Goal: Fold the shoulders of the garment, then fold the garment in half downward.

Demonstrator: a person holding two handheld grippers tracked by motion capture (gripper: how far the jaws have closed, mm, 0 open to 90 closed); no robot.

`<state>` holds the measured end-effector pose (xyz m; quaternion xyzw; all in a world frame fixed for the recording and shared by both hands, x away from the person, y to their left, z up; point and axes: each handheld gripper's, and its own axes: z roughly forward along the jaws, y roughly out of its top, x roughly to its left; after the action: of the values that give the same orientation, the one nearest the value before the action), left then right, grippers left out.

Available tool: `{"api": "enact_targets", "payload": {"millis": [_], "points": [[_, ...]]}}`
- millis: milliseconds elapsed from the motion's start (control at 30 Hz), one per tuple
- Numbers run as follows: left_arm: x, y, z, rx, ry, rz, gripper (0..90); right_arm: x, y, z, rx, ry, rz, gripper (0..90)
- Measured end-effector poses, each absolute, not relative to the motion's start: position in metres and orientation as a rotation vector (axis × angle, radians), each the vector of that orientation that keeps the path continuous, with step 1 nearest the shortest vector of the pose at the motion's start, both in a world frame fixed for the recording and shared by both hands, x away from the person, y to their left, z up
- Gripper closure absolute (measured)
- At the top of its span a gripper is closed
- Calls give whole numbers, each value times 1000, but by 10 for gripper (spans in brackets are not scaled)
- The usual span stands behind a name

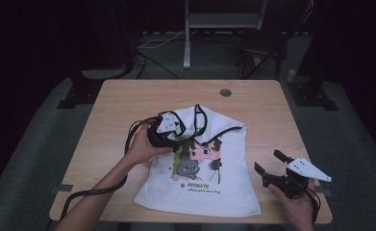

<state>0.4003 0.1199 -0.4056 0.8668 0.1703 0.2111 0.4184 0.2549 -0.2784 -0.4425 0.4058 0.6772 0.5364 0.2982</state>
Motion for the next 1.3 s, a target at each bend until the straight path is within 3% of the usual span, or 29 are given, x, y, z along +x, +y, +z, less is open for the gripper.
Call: {"api": "enact_targets", "payload": {"millis": [133, 200, 633, 933, 1100, 1300], "points": [[414, 125, -398, 2105, 497, 460, 290, 255, -278, -442, 1083, 1800, 1425, 126], [428, 127, -396, 2099, 574, 437, 196, 256, -278, -443, 1082, 1800, 1424, 126], [493, 140, -406, 2101, 752, 469, 196, 256, -279, -442, 1099, 1795, 1437, 126], [520, 132, -413, 2143, 782, 469, 197, 259, -279, -442, 1117, 1817, 1439, 126], [527, 132, -419, 2141, 813, 430, 197, 276, -281, -434, 1139, 1848, 1448, 126], [532, 141, -423, 2136, 861, 412, 197, 323, -280, -410, 1136, 1948, 1458, 127]]}}
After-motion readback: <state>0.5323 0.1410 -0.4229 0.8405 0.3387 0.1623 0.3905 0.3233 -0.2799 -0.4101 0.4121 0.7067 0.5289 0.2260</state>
